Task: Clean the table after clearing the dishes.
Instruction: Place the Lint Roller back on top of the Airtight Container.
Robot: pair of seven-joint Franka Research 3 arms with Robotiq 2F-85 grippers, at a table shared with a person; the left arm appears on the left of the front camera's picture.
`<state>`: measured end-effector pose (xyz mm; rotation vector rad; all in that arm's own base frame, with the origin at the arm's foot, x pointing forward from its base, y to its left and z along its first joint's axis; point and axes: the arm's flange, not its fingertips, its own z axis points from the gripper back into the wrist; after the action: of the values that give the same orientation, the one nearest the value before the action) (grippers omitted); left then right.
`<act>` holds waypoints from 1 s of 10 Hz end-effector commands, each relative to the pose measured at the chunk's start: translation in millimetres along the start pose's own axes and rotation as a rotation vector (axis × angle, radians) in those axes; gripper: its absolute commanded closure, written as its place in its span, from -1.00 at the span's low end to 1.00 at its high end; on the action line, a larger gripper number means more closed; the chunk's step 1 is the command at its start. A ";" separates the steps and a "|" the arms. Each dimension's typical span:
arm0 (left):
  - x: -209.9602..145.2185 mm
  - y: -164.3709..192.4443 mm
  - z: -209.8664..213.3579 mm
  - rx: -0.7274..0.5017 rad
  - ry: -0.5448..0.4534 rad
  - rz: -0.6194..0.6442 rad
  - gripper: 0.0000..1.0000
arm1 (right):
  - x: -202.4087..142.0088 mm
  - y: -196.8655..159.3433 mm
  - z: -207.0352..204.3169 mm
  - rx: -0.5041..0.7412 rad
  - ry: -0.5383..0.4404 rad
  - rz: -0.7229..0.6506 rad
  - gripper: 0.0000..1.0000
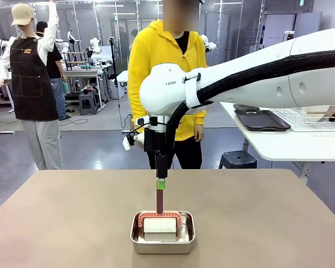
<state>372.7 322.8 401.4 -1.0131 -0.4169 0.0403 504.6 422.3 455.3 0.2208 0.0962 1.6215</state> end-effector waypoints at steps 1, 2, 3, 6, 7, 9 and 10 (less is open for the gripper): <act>-2.9 -2.1 3.9 -0.002 0.005 0.000 -1.00 | -16.7 2.4 28.2 0.093 -0.195 -0.095 -1.00; -2.9 -2.1 3.9 -0.002 0.005 0.000 -1.00 | -38.6 0.0 44.6 0.187 -0.367 -0.188 -1.00; -2.9 -2.1 3.9 -0.002 0.005 0.000 -1.00 | -63.4 -2.6 54.9 0.225 -0.466 -0.278 -1.00; -2.9 -2.1 3.9 -0.002 0.005 0.000 -1.00 | -158.3 -4.8 69.1 0.380 -0.872 -0.500 -1.00; -2.9 -2.1 3.9 -0.002 0.005 0.000 -1.00 | -192.1 -3.8 62.7 0.442 -0.987 -0.578 -1.00; -2.9 -2.1 3.9 -0.002 0.005 0.000 -1.00 | -274.2 9.1 62.7 0.552 -1.187 -0.674 -1.00; -2.9 -2.1 3.9 -0.002 0.005 0.000 -1.00 | -312.9 12.0 60.5 0.566 -1.243 -0.733 -1.00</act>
<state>373.0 322.4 401.4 -1.0133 -0.4164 0.0392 542.8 117.9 494.5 1.3743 -0.2508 0.5281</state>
